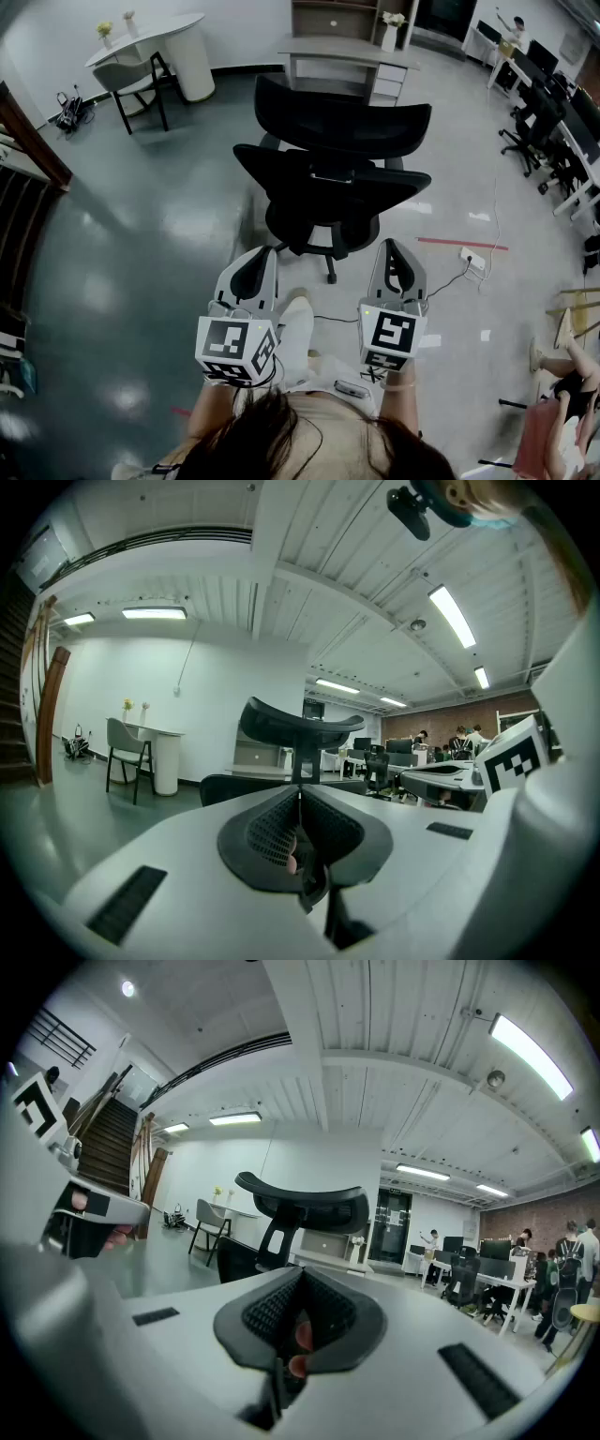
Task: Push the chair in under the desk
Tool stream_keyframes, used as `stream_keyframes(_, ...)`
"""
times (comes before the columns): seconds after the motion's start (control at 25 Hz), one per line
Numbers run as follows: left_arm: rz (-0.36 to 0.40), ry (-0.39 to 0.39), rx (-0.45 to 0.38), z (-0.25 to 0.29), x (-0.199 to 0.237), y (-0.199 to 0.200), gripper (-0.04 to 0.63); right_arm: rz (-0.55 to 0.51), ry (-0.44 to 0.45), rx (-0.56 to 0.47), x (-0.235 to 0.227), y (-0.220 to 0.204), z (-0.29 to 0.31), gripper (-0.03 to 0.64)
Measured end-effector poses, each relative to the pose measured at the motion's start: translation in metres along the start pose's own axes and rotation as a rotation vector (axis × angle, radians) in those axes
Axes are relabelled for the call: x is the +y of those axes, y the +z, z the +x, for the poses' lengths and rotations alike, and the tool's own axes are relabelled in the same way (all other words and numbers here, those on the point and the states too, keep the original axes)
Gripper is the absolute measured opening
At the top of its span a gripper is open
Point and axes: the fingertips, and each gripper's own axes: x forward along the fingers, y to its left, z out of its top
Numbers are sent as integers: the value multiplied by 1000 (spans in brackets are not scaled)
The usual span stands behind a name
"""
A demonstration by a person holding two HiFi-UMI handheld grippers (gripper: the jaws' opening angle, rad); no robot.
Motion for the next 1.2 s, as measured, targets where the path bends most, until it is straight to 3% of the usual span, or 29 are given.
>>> stream_keyframes(0.68, 51, 6, 34, 40, 11, -6, 17, -17, 22, -34, -12, 4, 25, 25)
stream_keyframes(1.2, 129, -22, 89, 105, 31, -16, 20, -113, 81, 37, -19, -7, 87, 28)
